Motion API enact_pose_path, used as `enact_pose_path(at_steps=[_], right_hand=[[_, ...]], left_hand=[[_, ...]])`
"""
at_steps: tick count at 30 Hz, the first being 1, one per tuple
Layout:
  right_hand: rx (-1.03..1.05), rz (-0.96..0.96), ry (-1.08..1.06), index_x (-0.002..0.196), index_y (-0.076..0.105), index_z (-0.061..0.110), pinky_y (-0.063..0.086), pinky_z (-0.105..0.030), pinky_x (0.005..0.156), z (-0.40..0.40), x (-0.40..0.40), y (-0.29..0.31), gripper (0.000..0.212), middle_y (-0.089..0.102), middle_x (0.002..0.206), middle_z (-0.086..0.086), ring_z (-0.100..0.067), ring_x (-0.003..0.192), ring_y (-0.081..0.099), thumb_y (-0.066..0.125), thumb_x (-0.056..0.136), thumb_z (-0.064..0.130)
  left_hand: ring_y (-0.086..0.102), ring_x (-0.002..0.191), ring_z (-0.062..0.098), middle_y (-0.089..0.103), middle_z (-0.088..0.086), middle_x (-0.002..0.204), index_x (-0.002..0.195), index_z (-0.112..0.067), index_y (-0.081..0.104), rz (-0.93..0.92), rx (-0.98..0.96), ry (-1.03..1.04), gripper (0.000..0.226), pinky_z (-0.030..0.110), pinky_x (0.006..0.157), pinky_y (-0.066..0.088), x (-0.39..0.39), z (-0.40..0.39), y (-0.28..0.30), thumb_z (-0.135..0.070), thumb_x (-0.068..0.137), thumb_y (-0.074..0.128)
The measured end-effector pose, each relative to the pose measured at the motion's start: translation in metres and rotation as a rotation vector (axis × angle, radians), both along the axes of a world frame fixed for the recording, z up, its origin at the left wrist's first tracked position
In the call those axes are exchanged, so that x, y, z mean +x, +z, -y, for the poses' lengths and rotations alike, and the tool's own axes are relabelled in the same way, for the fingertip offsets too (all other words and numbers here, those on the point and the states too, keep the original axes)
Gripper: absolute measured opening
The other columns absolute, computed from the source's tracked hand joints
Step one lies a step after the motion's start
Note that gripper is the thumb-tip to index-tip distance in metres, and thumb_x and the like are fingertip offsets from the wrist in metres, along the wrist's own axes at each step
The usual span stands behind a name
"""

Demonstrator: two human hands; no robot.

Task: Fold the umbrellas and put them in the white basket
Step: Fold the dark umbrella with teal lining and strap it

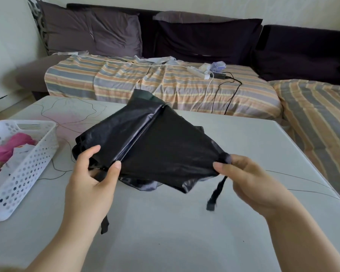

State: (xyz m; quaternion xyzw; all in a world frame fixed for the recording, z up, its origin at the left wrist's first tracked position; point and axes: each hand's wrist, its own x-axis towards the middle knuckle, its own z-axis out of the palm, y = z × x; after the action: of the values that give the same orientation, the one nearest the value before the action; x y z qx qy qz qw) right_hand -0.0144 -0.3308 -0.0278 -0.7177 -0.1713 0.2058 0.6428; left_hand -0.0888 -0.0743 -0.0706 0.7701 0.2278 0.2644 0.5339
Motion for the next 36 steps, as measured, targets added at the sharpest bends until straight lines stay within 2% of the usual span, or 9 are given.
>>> enact_pose_path(at_steps=[6,10,14,18,21,26,30,32,36], right_hand=[[0.069,-0.338,-0.789,0.086,0.053,0.017,0.042,-0.034,0.074,-0.026,0.007,-0.025,0.018,0.052,0.087,-0.004,-0.027,0.078,0.054,0.064,0.086,0.032],[-0.105,-0.589,-0.613,0.108,0.055,0.010,0.051,-0.033,0.065,-0.048,-0.002,-0.025,0.061,0.057,0.099,-0.003,-0.023,0.088,0.064,0.056,0.082,0.065],[0.033,-0.667,-0.456,0.105,0.061,0.014,0.053,-0.032,0.065,-0.064,-0.006,-0.034,0.052,0.067,0.105,-0.005,-0.024,0.084,0.071,0.066,0.078,0.059],[0.096,-0.382,-0.586,0.102,0.061,0.012,0.057,-0.040,0.081,-0.065,-0.003,-0.030,0.034,0.067,0.109,-0.003,-0.017,0.089,0.069,0.062,0.089,0.044],[-0.015,-0.138,-0.632,0.100,0.055,-0.007,0.055,-0.052,0.085,-0.061,-0.016,-0.014,0.051,0.070,0.097,-0.016,-0.017,0.069,0.071,0.046,0.098,0.043],[0.151,0.028,-0.567,0.077,0.059,0.015,0.046,-0.026,0.091,-0.070,-0.028,0.008,0.042,0.062,0.110,0.010,0.003,0.109,0.052,0.047,0.094,0.051],[0.269,-0.036,-0.478,0.111,0.064,0.047,0.028,-0.042,0.115,-0.079,-0.027,0.011,0.056,0.023,0.155,0.020,-0.004,0.141,0.029,0.058,0.065,0.079],[0.244,-0.008,-0.422,0.097,0.058,0.058,0.020,-0.041,0.119,-0.086,-0.030,0.014,0.029,0.013,0.155,0.024,0.003,0.144,0.013,0.053,0.074,0.076],[0.097,0.153,-0.198,0.132,0.042,0.052,0.010,-0.015,0.112,-0.092,-0.022,0.009,0.038,0.017,0.144,0.037,0.024,0.130,0.007,0.031,0.096,0.059]], left_hand=[[0.061,0.072,0.024,0.066,0.006,0.083,0.119,-0.046,0.044,0.074,0.040,0.038,0.045,0.032,0.064,0.041,-0.005,0.014,0.008,-0.038,0.082,0.066],[0.061,0.088,0.037,0.065,0.004,0.073,0.117,-0.045,0.045,0.102,0.035,0.056,0.044,0.037,0.072,0.044,-0.005,0.023,0.008,-0.038,0.080,0.066],[0.056,0.058,0.025,0.062,0.005,0.067,0.112,-0.049,0.045,0.124,-0.013,0.045,0.039,0.036,0.061,0.044,-0.006,0.028,0.009,-0.036,0.081,0.065],[0.058,0.058,0.028,0.060,0.004,0.063,0.111,-0.048,0.046,0.093,-0.057,0.040,0.037,0.036,0.059,0.046,-0.005,0.025,0.009,-0.032,0.084,0.065],[0.057,0.056,0.026,0.060,0.005,0.064,0.109,-0.044,0.050,0.026,-0.058,0.041,0.031,0.032,0.056,0.042,-0.001,0.021,0.003,-0.030,0.085,0.065],[0.058,0.069,0.009,0.061,-0.010,0.076,0.110,-0.039,0.055,-0.129,0.062,-0.073,0.023,0.024,0.056,0.040,0.001,0.028,-0.006,-0.032,0.088,0.060],[0.055,0.058,0.008,0.058,-0.005,0.057,0.093,-0.046,0.052,-0.205,0.205,-0.226,0.010,0.020,0.049,0.039,-0.007,0.037,-0.007,-0.036,0.092,0.051],[0.054,0.060,0.000,0.057,-0.009,0.053,0.079,-0.047,0.046,-0.214,0.242,-0.302,0.016,0.018,0.052,0.040,-0.011,0.041,-0.006,-0.039,0.093,0.045],[0.052,0.052,0.007,0.053,-0.012,0.046,0.063,-0.032,0.045,-0.188,0.278,-0.386,0.036,0.021,0.047,0.038,-0.018,0.050,-0.004,-0.065,0.078,0.042]])
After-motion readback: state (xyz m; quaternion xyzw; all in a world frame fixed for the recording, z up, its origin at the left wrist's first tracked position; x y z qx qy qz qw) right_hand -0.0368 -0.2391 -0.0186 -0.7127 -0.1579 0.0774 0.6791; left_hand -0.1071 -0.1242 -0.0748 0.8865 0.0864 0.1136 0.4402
